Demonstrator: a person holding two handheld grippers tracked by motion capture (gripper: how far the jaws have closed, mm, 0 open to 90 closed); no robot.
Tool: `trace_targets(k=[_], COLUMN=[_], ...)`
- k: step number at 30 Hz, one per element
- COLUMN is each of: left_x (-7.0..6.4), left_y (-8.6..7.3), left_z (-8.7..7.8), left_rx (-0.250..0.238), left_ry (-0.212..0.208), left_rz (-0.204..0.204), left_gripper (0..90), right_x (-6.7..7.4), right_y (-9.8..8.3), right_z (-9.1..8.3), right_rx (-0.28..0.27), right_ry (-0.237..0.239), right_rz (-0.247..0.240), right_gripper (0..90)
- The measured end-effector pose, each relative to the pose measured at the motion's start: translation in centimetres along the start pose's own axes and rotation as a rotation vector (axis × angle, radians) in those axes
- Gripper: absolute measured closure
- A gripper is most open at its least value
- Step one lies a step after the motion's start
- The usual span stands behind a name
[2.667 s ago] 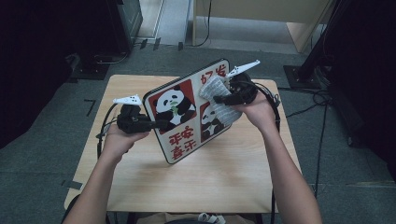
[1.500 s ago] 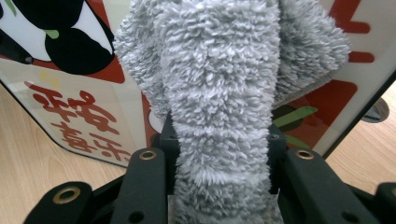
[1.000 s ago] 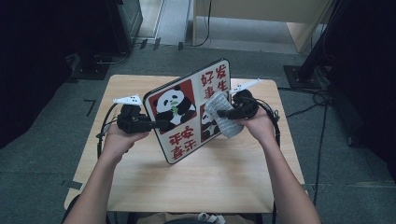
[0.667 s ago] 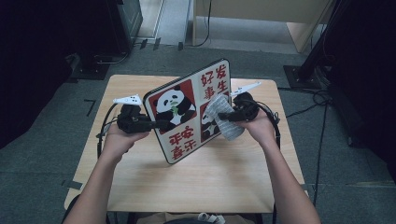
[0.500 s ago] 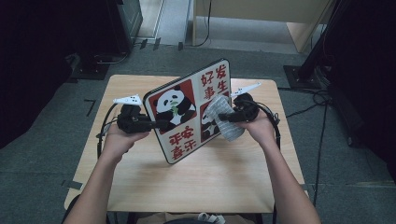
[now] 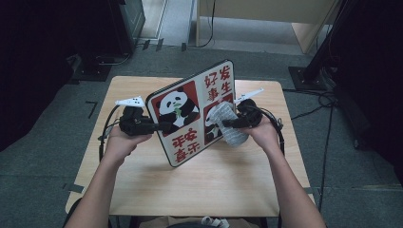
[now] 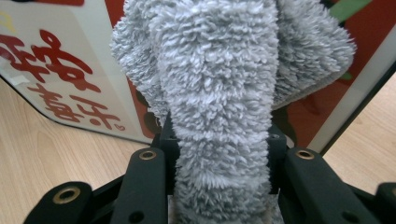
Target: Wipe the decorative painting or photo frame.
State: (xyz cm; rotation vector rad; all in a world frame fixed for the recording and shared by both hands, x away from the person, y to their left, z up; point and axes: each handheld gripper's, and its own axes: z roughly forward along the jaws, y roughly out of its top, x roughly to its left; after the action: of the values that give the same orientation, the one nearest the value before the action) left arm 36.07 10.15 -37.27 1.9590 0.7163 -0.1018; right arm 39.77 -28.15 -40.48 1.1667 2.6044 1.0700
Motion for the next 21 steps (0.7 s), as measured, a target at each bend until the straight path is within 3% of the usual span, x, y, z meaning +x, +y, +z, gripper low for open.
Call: trace_targets(k=[21], left_x=[0.0], left_y=[0.0], left_z=[0.0], left_rx=[0.0], left_ry=[-0.001], left_rz=[0.001], left_gripper=[77.5], right_x=[-0.3], right_y=[-2.3], right_z=[2.0], right_rx=[0.053], right_ry=[0.008], right_rz=[0.016], right_gripper=[64.0])
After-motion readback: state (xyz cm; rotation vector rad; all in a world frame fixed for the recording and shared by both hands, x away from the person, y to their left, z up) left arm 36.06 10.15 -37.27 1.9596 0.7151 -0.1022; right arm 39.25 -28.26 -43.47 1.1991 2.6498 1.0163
